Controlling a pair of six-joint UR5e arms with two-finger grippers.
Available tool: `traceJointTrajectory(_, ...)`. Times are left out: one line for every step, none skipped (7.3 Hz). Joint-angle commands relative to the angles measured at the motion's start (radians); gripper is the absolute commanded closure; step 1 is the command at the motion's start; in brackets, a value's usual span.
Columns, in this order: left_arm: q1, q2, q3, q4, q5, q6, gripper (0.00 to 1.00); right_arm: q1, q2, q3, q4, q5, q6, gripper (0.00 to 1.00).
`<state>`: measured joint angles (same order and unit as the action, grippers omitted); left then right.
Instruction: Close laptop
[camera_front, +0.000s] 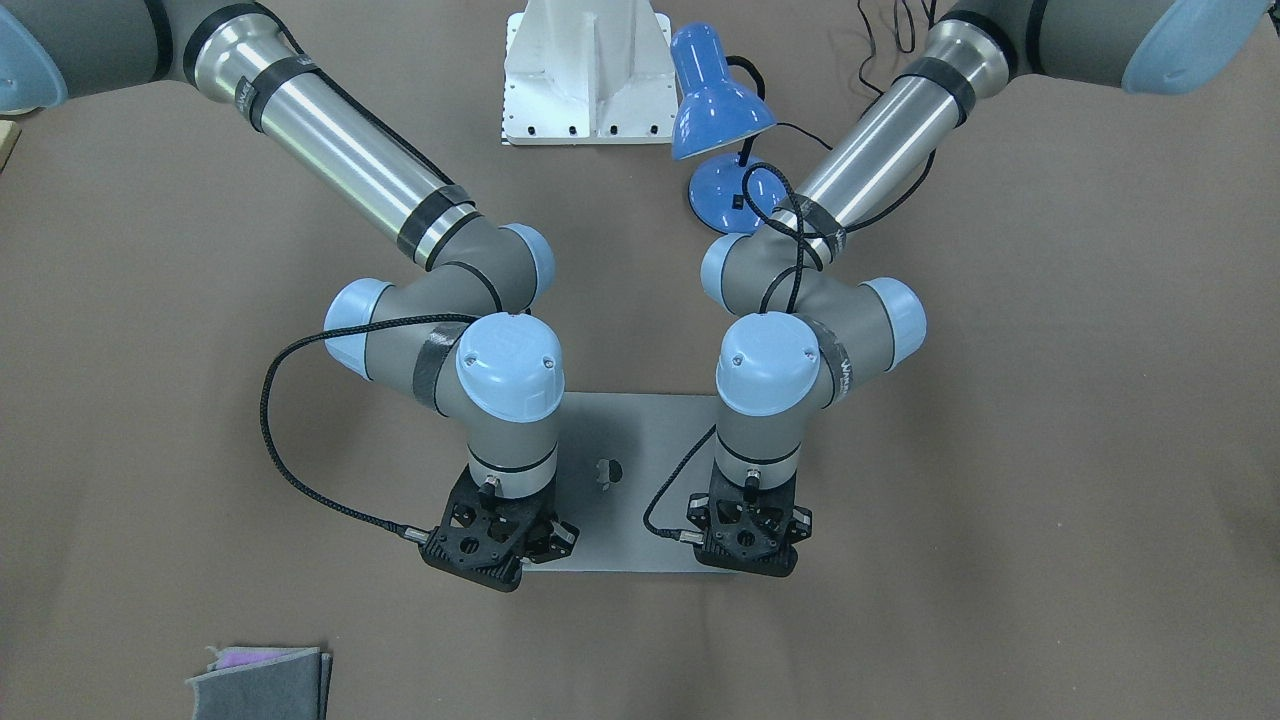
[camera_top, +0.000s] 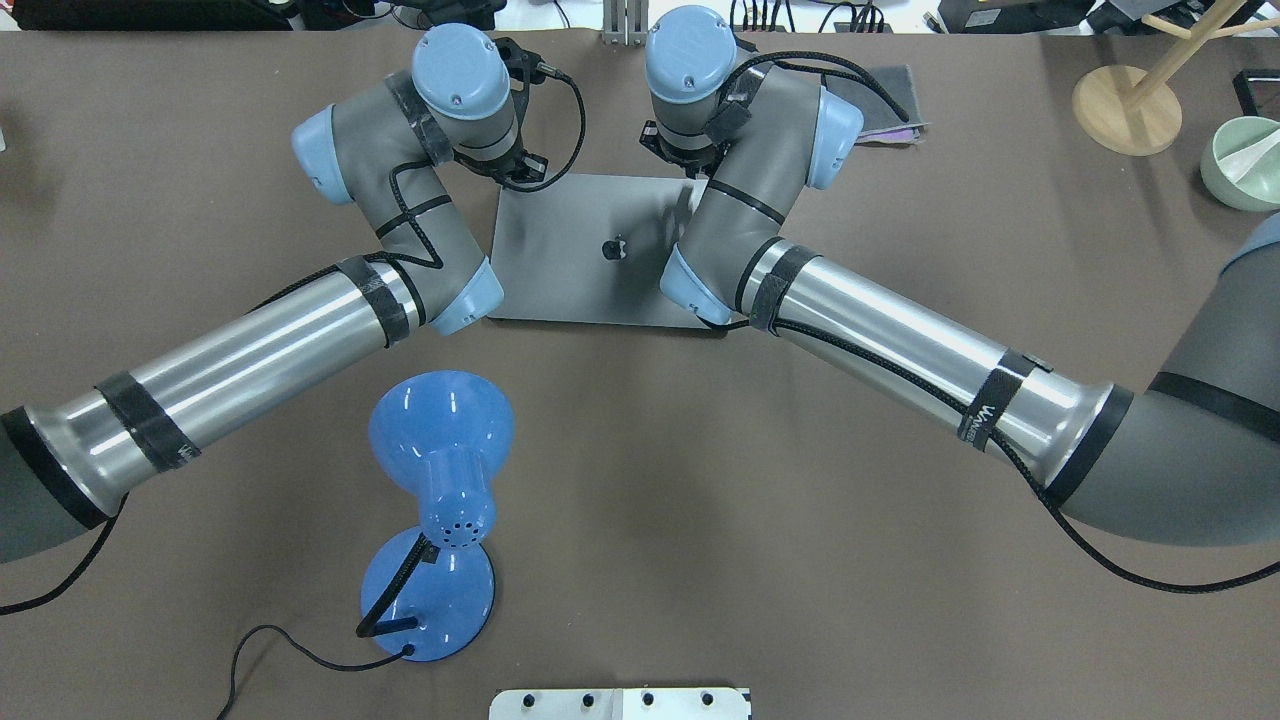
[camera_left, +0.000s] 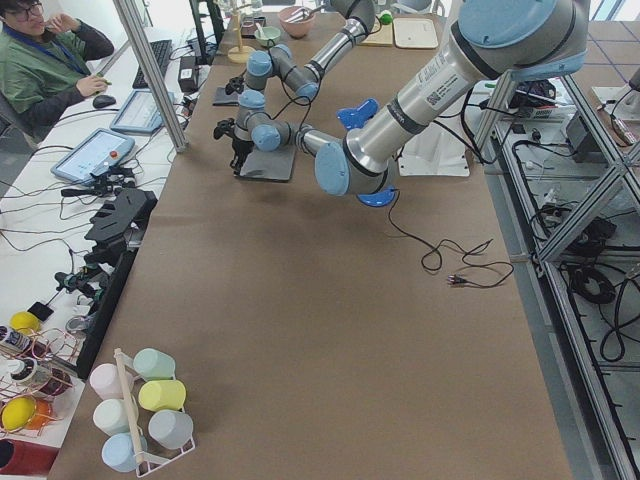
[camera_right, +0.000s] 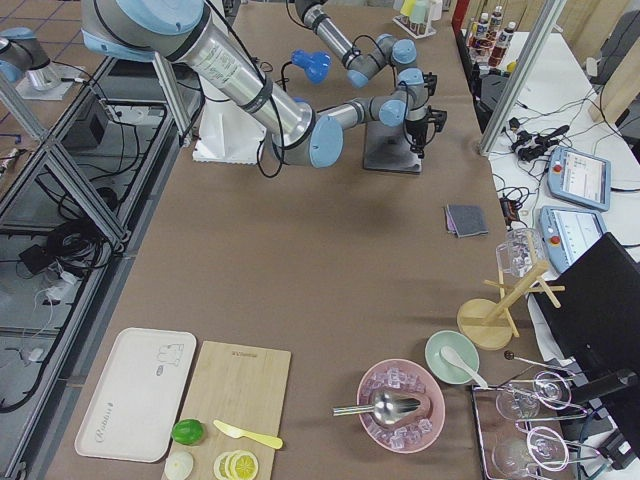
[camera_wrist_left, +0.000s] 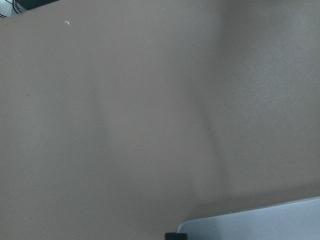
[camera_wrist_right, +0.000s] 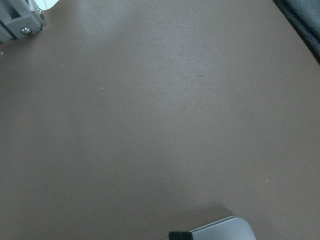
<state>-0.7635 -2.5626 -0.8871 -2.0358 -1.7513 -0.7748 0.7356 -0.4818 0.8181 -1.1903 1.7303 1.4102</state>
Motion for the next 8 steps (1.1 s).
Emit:
traceJointTrajectory(0.001, -0.002, -0.001, -0.001, 0.001, 0.0, 1.0, 0.001, 0.005, 0.003, 0.0, 0.002, -0.005, 1.0)
traceJointTrajectory(0.0, -0.007, -0.004, -0.001, -0.001, 0.0, 1.0, 0.007, 0.009, 0.009, -0.002, 0.003, -0.016, 1.0)
traceJointTrajectory(-0.003, -0.01, -0.015, -0.001, -0.005, 0.0, 1.0, 0.021, 0.015, 0.019, -0.003, 0.009, -0.022, 1.0)
traceJointTrajectory(-0.013, -0.01, -0.045, 0.002, -0.013, -0.003, 1.0, 0.045, 0.008, 0.06, -0.012, 0.064, -0.039, 1.0)
traceJointTrajectory(-0.029, -0.004, -0.083, 0.005, -0.042, -0.001, 0.24, 0.056, -0.003, 0.114, -0.056, 0.095, -0.037, 0.69)
traceJointTrajectory(-0.033, 0.028, -0.173, 0.025, -0.047, -0.003, 0.02, 0.061, -0.038, 0.222, -0.154, 0.097, -0.049, 0.08)
traceJointTrajectory(-0.048, 0.059, -0.273, 0.09, -0.059, -0.003, 0.02, 0.071, -0.11, 0.378, -0.239, 0.112, -0.091, 0.0)
traceJointTrajectory(-0.087, 0.065, -0.353, 0.203, -0.161, -0.001, 0.02, 0.097, -0.167, 0.486, -0.286, 0.167, -0.135, 0.0)
